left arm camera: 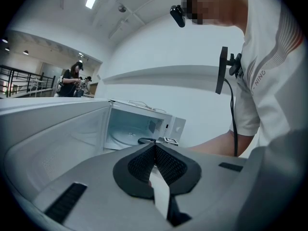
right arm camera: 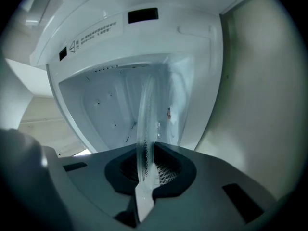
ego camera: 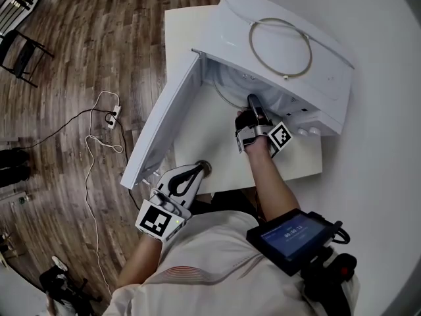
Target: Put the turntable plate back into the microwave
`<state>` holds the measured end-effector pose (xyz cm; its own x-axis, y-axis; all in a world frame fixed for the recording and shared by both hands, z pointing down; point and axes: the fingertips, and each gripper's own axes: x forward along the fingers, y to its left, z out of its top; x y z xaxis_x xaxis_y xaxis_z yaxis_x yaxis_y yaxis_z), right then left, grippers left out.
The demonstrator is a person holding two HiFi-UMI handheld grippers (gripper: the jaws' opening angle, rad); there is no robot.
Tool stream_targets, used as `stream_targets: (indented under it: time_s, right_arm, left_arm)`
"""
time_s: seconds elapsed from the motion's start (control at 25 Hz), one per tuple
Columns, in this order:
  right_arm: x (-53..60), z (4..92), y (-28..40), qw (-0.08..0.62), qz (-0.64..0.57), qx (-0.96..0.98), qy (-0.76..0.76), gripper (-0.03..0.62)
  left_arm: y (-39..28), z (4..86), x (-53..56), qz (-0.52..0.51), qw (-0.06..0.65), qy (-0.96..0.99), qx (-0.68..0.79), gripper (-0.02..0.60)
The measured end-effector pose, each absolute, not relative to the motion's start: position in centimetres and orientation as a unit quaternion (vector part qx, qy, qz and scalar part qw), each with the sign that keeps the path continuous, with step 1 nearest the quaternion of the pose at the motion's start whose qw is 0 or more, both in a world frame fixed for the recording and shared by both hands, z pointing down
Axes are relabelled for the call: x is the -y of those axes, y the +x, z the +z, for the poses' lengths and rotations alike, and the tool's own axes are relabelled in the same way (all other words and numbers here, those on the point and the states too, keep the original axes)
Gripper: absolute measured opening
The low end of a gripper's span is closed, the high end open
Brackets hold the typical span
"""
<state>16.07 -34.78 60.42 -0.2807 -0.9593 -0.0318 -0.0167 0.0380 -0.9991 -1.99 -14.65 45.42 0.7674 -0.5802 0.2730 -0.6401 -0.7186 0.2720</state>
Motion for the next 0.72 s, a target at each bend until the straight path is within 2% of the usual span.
stream_targets:
  time_s: [0.72]
  right_arm:
    - [36.3, 60.7, 17.0, 0.427, -0.567, -0.517, -0.479, 0.028]
  left_arm:
    - [-1.9, 45.1, 14.1, 0.073, 0.182, 0.921, 0.336, 0.011]
